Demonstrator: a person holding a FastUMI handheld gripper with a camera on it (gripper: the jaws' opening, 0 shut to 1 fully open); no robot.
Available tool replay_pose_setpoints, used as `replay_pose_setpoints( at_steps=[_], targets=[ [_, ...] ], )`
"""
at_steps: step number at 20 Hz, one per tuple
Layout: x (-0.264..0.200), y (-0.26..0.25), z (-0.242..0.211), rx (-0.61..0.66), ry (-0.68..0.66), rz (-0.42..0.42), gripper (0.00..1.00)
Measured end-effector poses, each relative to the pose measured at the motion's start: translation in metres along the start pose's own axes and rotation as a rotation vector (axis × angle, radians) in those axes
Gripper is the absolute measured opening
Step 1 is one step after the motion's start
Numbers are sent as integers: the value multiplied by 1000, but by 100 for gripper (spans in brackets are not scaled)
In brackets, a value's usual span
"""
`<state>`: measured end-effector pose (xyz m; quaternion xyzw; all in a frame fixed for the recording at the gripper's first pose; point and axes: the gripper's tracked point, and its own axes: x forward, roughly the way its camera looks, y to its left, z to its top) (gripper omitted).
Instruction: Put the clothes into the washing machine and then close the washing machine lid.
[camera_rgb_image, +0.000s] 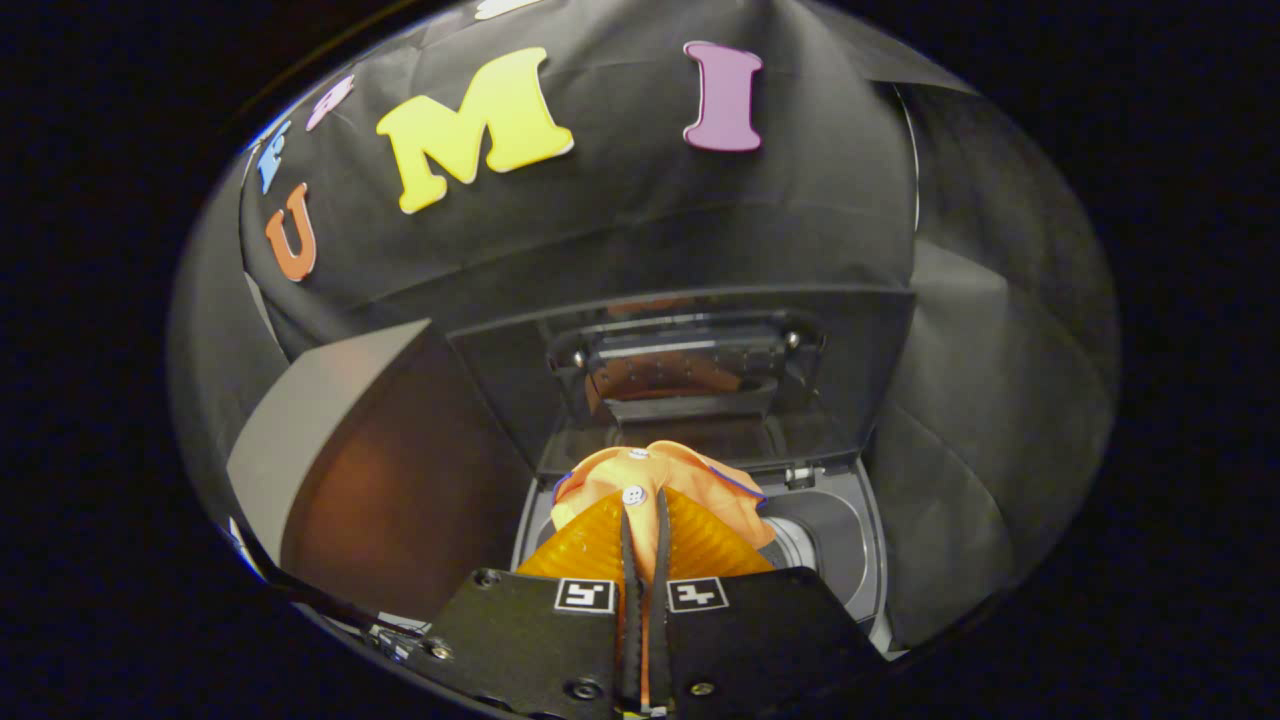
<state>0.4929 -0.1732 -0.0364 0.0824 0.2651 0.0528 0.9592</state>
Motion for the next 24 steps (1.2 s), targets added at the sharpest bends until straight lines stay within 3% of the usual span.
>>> replay_pose_setpoints(
  at_steps=[7,13,20,24],
  targets=[
    [51,-27,-73,-2,182,-56,6],
    [65,-43,-136,80,357,-88,6],
    [63,-50,-143,78,383,-120,7],
    [63,-48,-140,51,374,-118,12]
  ],
)
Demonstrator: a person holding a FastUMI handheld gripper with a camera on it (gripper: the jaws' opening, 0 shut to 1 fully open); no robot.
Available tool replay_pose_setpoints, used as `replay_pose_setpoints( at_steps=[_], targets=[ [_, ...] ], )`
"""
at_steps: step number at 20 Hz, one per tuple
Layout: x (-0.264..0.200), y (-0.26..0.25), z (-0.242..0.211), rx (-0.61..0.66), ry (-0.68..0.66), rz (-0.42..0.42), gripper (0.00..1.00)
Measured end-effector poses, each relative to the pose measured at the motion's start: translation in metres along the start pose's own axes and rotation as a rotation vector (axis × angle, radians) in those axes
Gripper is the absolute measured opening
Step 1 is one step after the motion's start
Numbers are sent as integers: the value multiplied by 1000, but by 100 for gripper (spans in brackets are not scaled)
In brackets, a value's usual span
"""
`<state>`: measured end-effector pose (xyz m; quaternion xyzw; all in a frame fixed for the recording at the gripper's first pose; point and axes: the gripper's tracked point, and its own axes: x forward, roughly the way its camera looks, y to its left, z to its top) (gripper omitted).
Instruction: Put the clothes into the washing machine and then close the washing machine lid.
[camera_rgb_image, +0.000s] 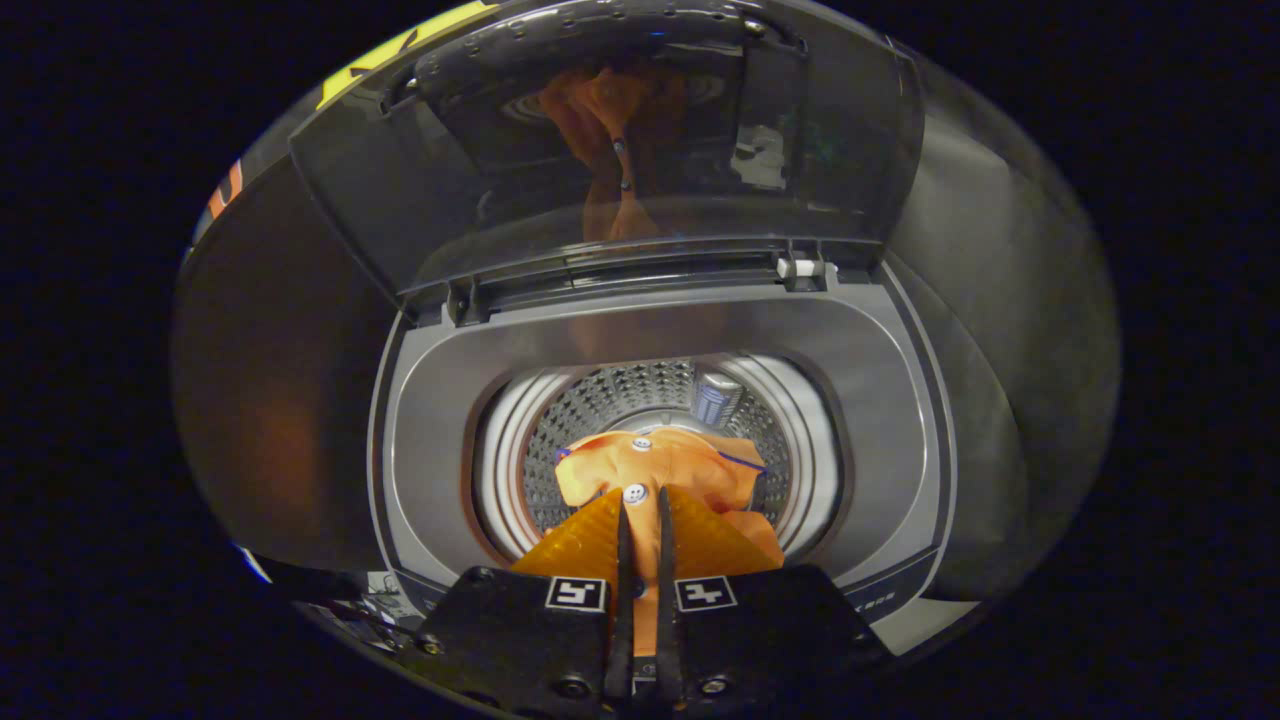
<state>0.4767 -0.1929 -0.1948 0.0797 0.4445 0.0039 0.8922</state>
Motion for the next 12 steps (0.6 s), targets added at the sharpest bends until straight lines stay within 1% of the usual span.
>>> replay_pose_setpoints(
  at_steps=[2,3,4,6,8,12],
  targets=[
    [-1,1,1,-8,0,10,17],
    [1,1,4,-12,-20,7,24],
    [2,1,6,-21,-47,5,36],
    [0,-7,10,-30,-71,-33,62],
    [-1,-5,8,-20,-68,-27,88],
    [-2,-7,4,-10,-60,-26,88]
  ],
)
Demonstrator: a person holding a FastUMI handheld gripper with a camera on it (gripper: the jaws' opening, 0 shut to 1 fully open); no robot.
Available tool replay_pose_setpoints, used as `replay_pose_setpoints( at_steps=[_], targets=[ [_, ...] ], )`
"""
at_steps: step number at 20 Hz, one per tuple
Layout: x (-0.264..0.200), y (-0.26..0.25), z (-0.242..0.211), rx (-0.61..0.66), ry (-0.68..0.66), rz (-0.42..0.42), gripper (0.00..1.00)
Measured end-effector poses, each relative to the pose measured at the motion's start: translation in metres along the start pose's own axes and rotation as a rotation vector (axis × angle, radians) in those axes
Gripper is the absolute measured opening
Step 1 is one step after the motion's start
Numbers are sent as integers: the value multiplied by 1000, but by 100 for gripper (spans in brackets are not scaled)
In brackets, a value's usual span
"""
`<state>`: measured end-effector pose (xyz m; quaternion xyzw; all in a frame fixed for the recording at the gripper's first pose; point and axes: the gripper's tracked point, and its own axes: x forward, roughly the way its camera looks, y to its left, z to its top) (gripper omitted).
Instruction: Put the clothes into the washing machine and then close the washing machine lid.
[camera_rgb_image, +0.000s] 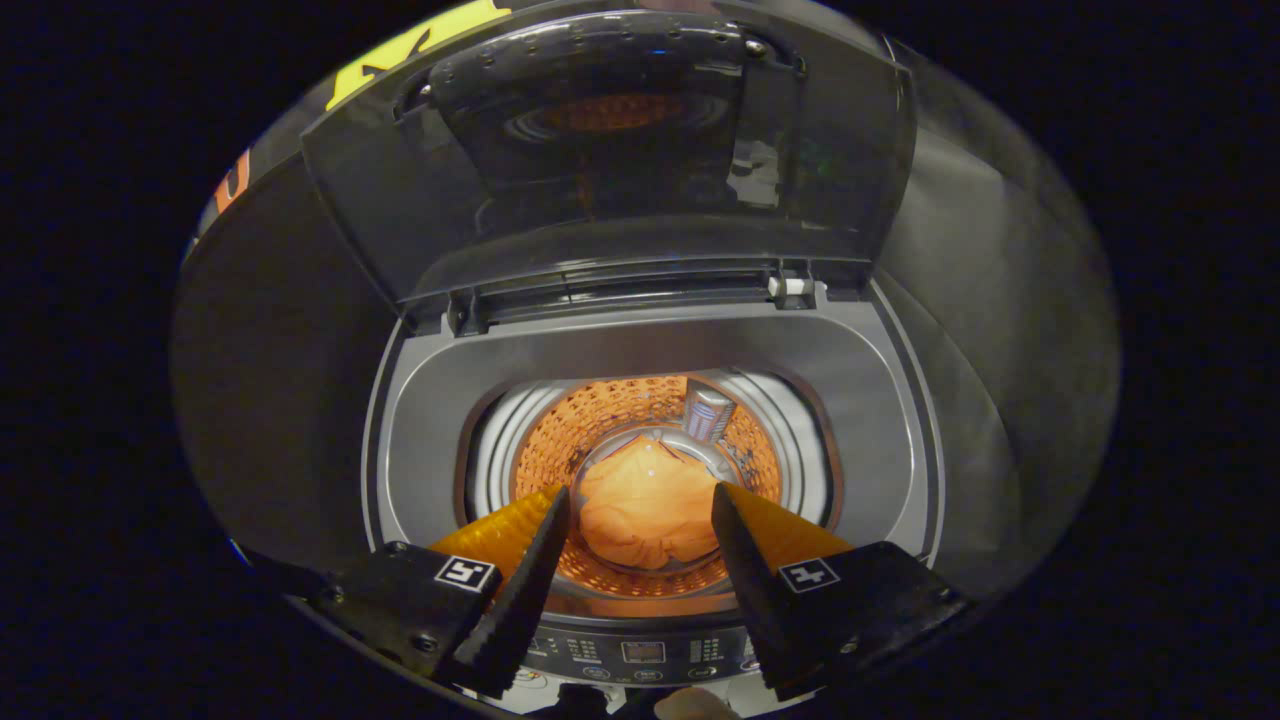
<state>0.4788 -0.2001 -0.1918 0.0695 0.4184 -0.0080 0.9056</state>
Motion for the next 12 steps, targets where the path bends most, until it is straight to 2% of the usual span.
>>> replay_pose_setpoints(
  at_steps=[5,12],
  targets=[
    [-7,-2,4,-40,-35,-10,88],
    [-44,-6,34,-72,-146,-10,88]
  ],
)
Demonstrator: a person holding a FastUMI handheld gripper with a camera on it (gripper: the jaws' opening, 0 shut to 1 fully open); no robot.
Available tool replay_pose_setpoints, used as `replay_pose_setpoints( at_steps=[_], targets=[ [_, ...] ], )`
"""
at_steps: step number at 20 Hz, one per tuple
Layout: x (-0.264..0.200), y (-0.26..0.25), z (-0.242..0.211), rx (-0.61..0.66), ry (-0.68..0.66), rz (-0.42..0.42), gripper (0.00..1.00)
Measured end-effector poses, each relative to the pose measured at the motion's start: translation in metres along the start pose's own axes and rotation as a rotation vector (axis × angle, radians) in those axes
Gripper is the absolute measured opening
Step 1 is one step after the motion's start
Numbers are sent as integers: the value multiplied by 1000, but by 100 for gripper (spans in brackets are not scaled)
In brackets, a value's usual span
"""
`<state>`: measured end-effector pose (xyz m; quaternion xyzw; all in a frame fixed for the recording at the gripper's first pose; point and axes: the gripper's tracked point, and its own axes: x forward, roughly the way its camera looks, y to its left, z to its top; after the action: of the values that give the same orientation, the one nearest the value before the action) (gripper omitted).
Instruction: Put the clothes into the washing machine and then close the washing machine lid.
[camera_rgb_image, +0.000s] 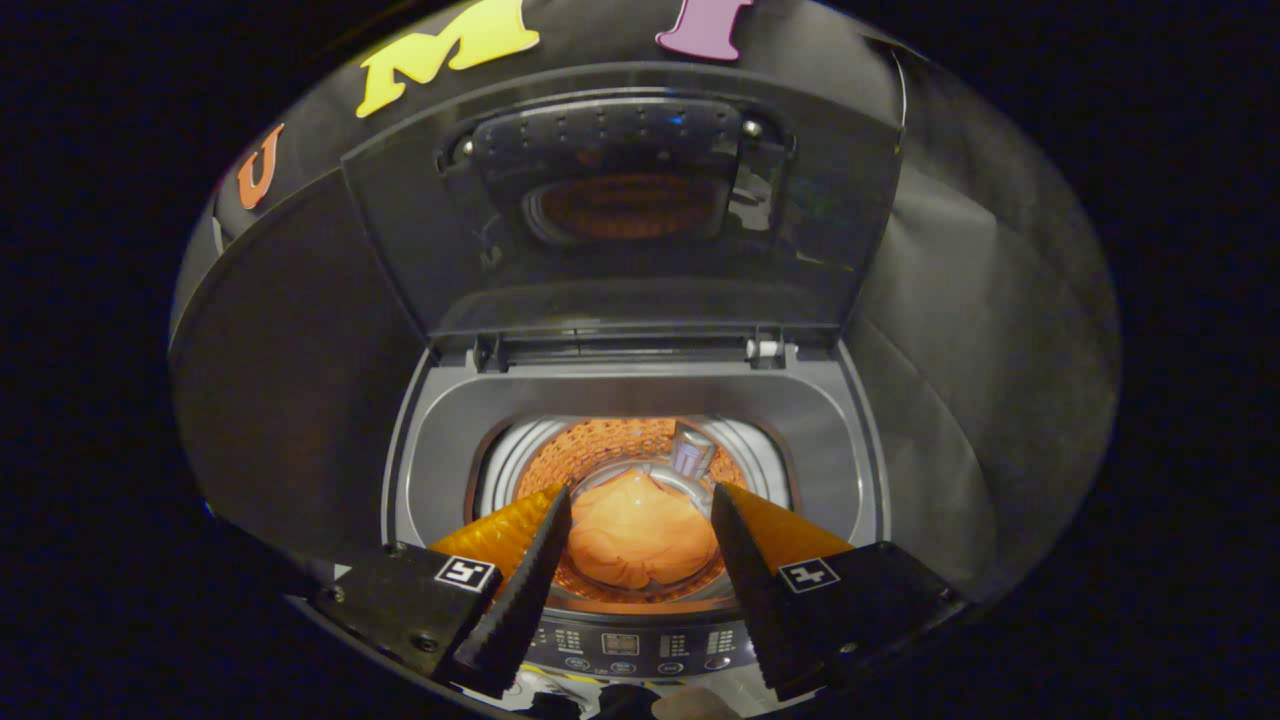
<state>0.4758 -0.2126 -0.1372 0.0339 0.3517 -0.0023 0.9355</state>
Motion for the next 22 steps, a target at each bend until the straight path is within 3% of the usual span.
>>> replay_pose_setpoints(
  at_steps=[17,22],
  targets=[
    [-118,16,194,-88,-429,30,88],
    [-117,29,240,-87,-473,31,88]
  ],
)
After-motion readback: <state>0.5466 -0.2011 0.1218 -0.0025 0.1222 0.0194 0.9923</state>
